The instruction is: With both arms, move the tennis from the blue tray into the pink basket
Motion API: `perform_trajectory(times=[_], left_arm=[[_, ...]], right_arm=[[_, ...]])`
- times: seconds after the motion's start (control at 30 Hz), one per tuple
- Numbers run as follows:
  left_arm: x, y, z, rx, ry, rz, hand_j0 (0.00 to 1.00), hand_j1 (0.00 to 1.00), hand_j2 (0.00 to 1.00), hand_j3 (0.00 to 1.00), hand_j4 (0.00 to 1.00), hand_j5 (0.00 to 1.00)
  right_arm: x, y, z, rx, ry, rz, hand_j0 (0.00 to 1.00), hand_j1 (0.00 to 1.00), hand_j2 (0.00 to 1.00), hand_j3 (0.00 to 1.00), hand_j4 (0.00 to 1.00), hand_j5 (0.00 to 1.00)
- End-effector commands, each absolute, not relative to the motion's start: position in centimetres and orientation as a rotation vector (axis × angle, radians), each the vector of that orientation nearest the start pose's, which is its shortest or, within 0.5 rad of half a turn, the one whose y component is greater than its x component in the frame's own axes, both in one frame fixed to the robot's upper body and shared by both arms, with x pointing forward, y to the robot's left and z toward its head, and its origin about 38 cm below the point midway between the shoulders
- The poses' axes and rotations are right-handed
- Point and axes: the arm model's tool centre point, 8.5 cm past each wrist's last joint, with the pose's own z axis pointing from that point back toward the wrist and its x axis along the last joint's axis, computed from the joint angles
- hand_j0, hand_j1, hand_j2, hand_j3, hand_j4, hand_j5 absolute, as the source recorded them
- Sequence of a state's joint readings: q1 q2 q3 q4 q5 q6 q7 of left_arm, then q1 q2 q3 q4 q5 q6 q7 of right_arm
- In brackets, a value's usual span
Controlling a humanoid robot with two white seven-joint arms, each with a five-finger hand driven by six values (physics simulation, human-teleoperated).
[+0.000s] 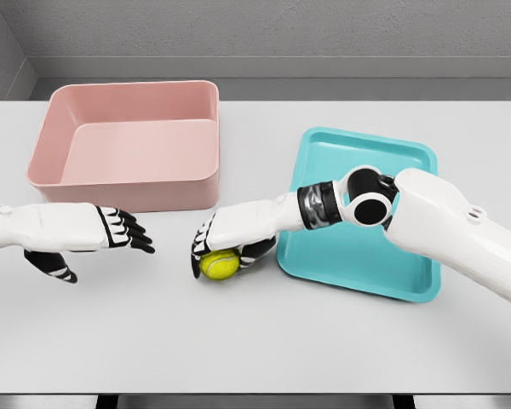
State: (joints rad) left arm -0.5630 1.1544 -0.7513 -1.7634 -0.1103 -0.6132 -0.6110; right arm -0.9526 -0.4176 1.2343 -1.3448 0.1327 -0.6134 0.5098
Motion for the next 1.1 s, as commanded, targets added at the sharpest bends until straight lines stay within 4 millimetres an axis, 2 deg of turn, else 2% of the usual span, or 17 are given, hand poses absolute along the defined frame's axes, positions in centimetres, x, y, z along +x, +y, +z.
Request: perform_trajectory(times=[0.0,0.03,0.1,0.13,0.17,0.47,0.67,0.73,0.8,0.93,1.03,1.07], left_arm=[[34.5,31.8,22.6,0.074,-1.283,-2.252,1.00,1.00,1.00,1.00,1.00,1.00],[34.4,31.8,22.6,0.072,-1.282,-2.251,1.00,1.00,1.00,1.00,1.00,1.00],[34.4,31.7,22.6,0.070,-1.284,-2.252,1.00,1.00,1.00,1.00,1.00,1.00],[34.4,31.7,22.6,0.070,-1.284,-2.252,1.00,1.00,1.00,1.00,1.00,1.00],[34.5,31.7,22.6,0.071,-1.287,-2.252,1.00,1.00,1.00,1.00,1.00,1.00],[34.5,31.6,22.6,0.068,-1.291,-2.249,1.00,1.00,1.00,1.00,1.00,1.00],[34.4,31.7,22.6,0.062,-1.291,-2.243,1.00,1.00,1.00,1.00,1.00,1.00],[34.4,31.7,22.5,0.059,-1.292,-2.242,1.00,1.00,1.00,1.00,1.00,1.00],[34.3,31.7,22.5,0.058,-1.291,-2.241,1.00,1.00,1.00,1.00,1.00,1.00],[34.3,31.5,22.4,0.050,-1.306,-2.233,1.00,1.00,1.00,1.00,1.00,1.00],[35.1,27.1,22.0,-0.018,-1.513,-2.173,1.00,1.00,1.00,1.00,1.00,1.00],[35.2,26.2,21.9,-0.034,-1.542,-2.166,1.00,1.00,1.00,1.00,1.00,1.00]], right_arm=[[40.7,-6.6,16.4,-0.439,1.916,-2.840,0.67,0.67,0.67,0.67,0.67,0.67],[40.7,-6.6,16.3,-0.439,1.915,-2.843,0.71,0.71,0.71,0.71,0.71,0.71],[40.8,-6.6,16.4,-0.437,1.917,-2.843,0.89,0.89,0.89,0.89,0.89,0.89],[40.8,-6.6,16.4,-0.437,1.917,-2.843,0.91,0.91,0.91,0.91,0.91,0.91],[40.8,-6.6,16.4,-0.439,1.921,-2.841,0.97,0.97,0.97,0.97,0.97,0.97],[41.1,-6.7,16.9,-0.417,1.928,-2.835,1.00,1.00,1.00,1.00,1.00,1.00],[41.7,-7.2,18.2,-0.361,1.914,-2.832,1.00,1.00,1.00,1.00,1.00,1.00],[41.9,-7.7,18.4,-0.344,1.908,-2.841,1.00,1.00,1.00,1.00,1.00,1.00],[42.6,-9.8,18.4,-0.294,1.905,-2.888,1.00,1.00,1.00,1.00,1.00,1.00],[43.0,-11.4,18.3,-0.259,1.904,-2.922,1.00,1.00,1.00,1.00,1.00,1.00],[43.9,-11.7,20.1,-0.196,1.941,-2.895,1.00,1.00,1.00,1.00,1.00,1.00],[44.5,-12.9,20.7,-0.143,1.943,-2.912,1.00,1.00,1.00,1.00,1.00,1.00]])
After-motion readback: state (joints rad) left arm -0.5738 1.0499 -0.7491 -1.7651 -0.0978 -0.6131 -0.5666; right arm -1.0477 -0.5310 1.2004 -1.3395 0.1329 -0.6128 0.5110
